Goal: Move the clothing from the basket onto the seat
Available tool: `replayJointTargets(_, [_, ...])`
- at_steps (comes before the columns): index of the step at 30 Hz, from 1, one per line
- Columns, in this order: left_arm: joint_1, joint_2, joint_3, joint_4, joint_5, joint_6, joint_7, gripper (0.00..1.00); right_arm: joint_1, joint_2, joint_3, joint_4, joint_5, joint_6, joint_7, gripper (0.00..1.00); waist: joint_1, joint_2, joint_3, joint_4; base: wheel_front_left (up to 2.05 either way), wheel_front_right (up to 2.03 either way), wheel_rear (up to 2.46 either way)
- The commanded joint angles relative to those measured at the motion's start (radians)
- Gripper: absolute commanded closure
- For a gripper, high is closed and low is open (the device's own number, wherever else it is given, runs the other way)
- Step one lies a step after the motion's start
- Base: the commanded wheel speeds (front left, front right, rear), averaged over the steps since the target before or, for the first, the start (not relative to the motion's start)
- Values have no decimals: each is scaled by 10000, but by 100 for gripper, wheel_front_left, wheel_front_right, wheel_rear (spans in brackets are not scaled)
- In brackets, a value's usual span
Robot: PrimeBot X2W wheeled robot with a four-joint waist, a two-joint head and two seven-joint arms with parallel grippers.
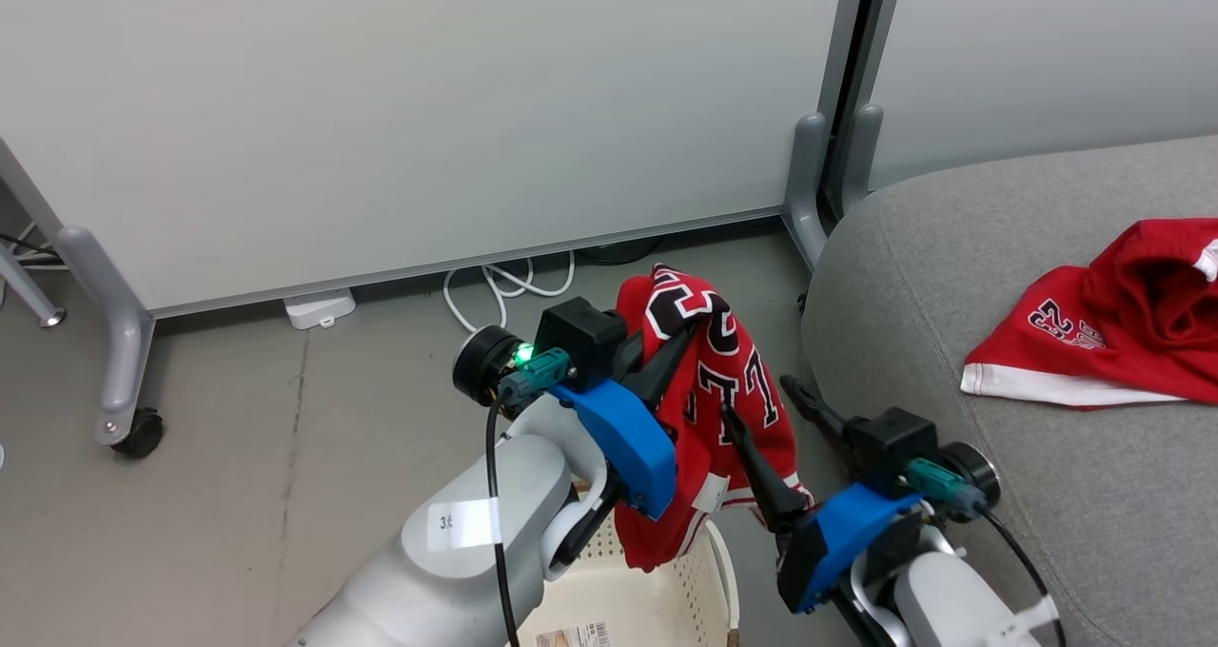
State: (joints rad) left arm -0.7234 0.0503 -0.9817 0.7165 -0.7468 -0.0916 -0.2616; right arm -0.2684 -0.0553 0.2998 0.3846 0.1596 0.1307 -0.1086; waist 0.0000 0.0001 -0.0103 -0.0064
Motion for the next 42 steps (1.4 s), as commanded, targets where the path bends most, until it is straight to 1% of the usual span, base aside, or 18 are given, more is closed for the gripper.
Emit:
replayJointTargets(1, [-156, 1, -50, -37, -32, 24, -50, 100, -425, -29, 249, 489, 41, 1, -114, 0, 0, -1, 24, 21, 0, 0, 0])
replayJointTargets(7, [-214, 2, -202, -74, -82, 30, -50, 100, -1512, 8, 961, 2057, 225, 1, -436, 0, 0, -1, 68, 107, 0, 0, 0])
replayJointTargets(8, [-205, 2, -223, -80, -102, 28, -50, 100, -1682, 14, 1050, 2319, 259, 1, -492, 0, 0, -1, 69, 122, 0, 0, 0])
replayJointTargets(9, [-205, 2, -223, -80, -102, 28, -50, 100, -1682, 14, 1050, 2319, 259, 1, -492, 0, 0, -1, 69, 122, 0, 0, 0])
replayJointTargets(14, [-207, 2, -392, -92, -171, 14, -50, 100, -2430, 40, 1426, 3578, 501, 1, -806, 0, 0, -1, 54, 196, 0, 0, 0])
replayJointTargets(20, [-233, 2, -549, -78, -250, -1, -50, 100, -3057, 49, 1946, 4588, 1282, 1, -1080, 0, 0, -1, 26, 233, 0, 0, 0])
replayJointTargets(25, [-254, 2, -661, -138, -300, 2, -50, 100, -3458, 51, 2573, 5111, 2088, 1, -1210, 0, 0, -1, 40, 272, 0, 0, 0])
replayJointTargets(27, [-275, 3, -686, -149, -332, 27, -50, 100, -3581, 52, 2754, 5253, 2366, 1, -1249, 69, 0, -1, 51, 290, 0, 0, 0])
replayJointTargets(28, [-285, 3, -684, -140, -336, 34, -50, 100, -3641, 52, 2837, 5329, 2469, 1, -1290, 89, 0, -1, 57, 296, 0, 0, 0])
replayJointTargets(29, [-294, 2, -678, -127, -338, 45, -50, 100, -3684, 51, 2910, 5389, 2598, 1, -1318, 100, 0, -1, 64, 299, 0, 0, 0])
replayJointTargets(35, [-330, 2, -562, -38, -290, 115, -50, 100, -3817, 52, 3245, 5661, 3120, 1, -1472, 100, 0, -1, 85, 268, 0, 0, 0])
replayJointTargets(42, [-296, 3, -495, 49, -209, 86, -50, 100, -3958, 52, 3451, 5876, 3516, 1, -1552, 100, 0, -1, 79, 203, 0, 0, 0])
